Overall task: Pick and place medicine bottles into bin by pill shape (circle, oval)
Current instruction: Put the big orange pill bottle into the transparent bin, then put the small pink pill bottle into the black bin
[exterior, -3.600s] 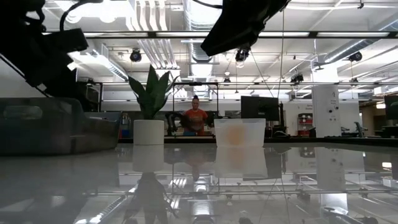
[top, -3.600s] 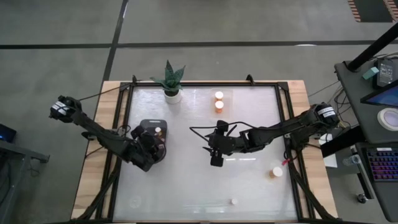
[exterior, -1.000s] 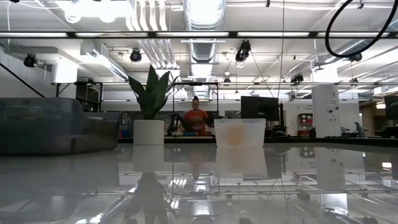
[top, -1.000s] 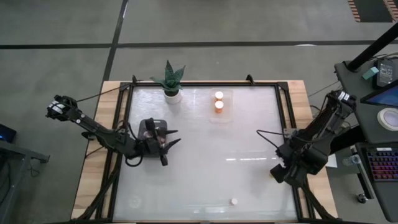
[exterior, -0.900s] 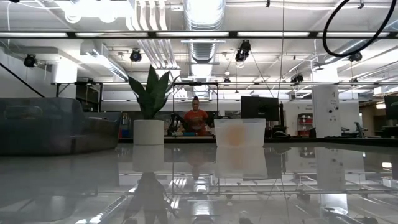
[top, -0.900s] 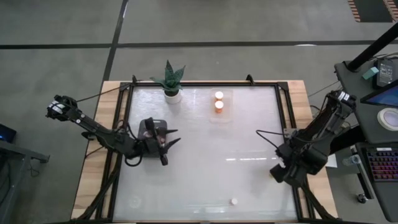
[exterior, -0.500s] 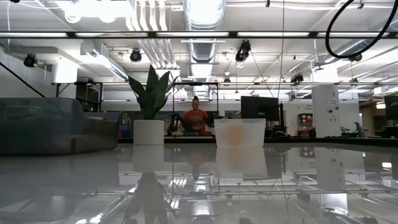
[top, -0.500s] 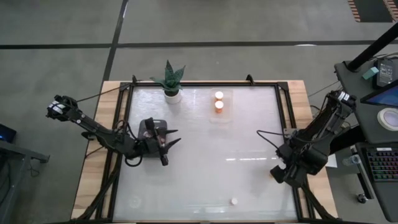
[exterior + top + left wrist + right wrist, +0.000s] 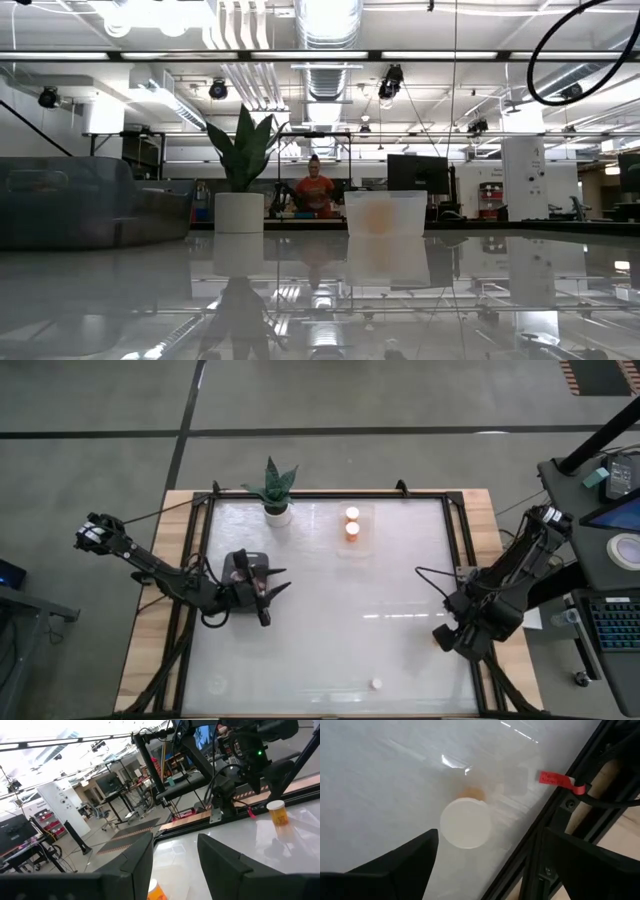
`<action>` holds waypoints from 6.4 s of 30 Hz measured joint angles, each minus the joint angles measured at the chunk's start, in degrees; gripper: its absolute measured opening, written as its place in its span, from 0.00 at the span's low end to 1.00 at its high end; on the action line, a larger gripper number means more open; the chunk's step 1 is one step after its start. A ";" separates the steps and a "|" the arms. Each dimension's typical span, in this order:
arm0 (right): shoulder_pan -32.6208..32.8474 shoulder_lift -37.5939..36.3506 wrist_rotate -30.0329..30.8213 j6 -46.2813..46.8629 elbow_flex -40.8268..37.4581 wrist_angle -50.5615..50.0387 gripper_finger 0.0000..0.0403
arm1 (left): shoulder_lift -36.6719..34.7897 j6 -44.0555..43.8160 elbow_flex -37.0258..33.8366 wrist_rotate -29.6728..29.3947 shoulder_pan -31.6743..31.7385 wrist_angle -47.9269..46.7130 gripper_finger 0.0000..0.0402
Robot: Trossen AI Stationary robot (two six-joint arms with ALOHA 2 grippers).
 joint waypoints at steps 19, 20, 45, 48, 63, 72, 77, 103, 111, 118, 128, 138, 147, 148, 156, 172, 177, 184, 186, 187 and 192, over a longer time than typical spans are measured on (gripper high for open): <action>0.00 3.99 0.48 -1.03 -2.61 7.98 0.88 | -0.02 -0.01 -0.11 -0.02 0.04 0.14 0.35; 0.00 4.36 0.47 -1.08 -2.61 8.30 0.88 | -0.02 -0.01 -0.11 -0.02 0.04 0.15 0.35; -2.56 7.10 0.06 -3.48 -4.82 12.06 0.80 | -0.04 -0.03 -0.44 -0.02 0.04 0.12 0.35; -2.56 7.10 -0.04 -2.94 -4.82 12.18 0.72 | -0.04 -0.03 -0.46 -0.02 0.04 0.13 0.35; -2.62 7.08 -1.00 -2.34 -4.82 12.49 0.51 | -0.04 -0.03 -0.48 -0.02 0.04 0.15 0.35; -7.08 6.33 -3.51 -7.34 -1.36 11.76 0.53 | -0.15 1.20 0.14 -0.04 0.04 0.40 0.35; -13.50 7.21 -4.13 -16.20 2.76 10.76 0.53 | -0.17 3.48 0.74 -0.04 0.04 0.57 0.35; -49.00 7.23 -1.65 -62.97 24.84 9.21 0.53 | -0.17 3.99 0.63 -0.04 0.07 0.48 0.35; -56.44 11.73 -1.43 -72.92 30.17 5.25 0.53 | -0.15 3.99 0.59 -0.02 0.07 0.59 0.35; -62.48 22.83 -0.94 -89.09 40.17 -2.90 0.53 | -0.15 3.99 0.44 -0.02 0.07 0.51 0.35; -72.36 32.84 -0.87 -104.91 47.55 -4.61 0.53 | -0.15 3.99 0.37 -0.03 0.09 0.33 0.35; -78.86 37.78 -1.03 -110.78 46.87 -1.48 0.53 | -0.15 4.12 0.31 -0.02 0.09 0.33 0.35; -79.87 40.78 -1.04 -112.51 46.19 1.10 0.53 | -0.15 4.26 0.28 -0.04 0.07 0.31 0.35; -79.86 41.18 -1.05 -112.66 46.19 1.17 0.53 | -0.15 4.28 0.28 -0.02 0.09 0.28 0.35; -79.80 44.85 -1.10 -113.65 46.08 3.54 0.53 | -0.15 4.32 0.28 -0.04 0.09 0.31 0.35; -79.80 46.86 -1.09 -114.13 45.97 3.92 0.58 | -0.15 4.30 0.31 -0.02 0.07 0.31 0.35; -79.80 46.86 -1.07 -113.96 45.97 3.90 0.65 | -0.15 4.28 0.37 -0.02 0.08 0.31 0.35; -79.80 46.23 -1.07 -113.59 45.95 2.87 0.68 | -0.14 4.27 0.52 -0.02 0.09 0.33 0.35; -79.78 45.22 -1.07 -112.89 45.95 1.58 0.68 | -0.13 4.26 0.46 -0.02 0.09 0.31 0.35; -79.78 44.64 -1.05 -112.33 45.95 0.66 0.68 | -0.13 4.26 0.42 -0.02 0.08 0.29 0.35; -77.76 39.11 -1.03 -110.66 44.46 -0.34 0.66 | -0.13 4.23 0.50 -0.02 0.07 0.33 0.35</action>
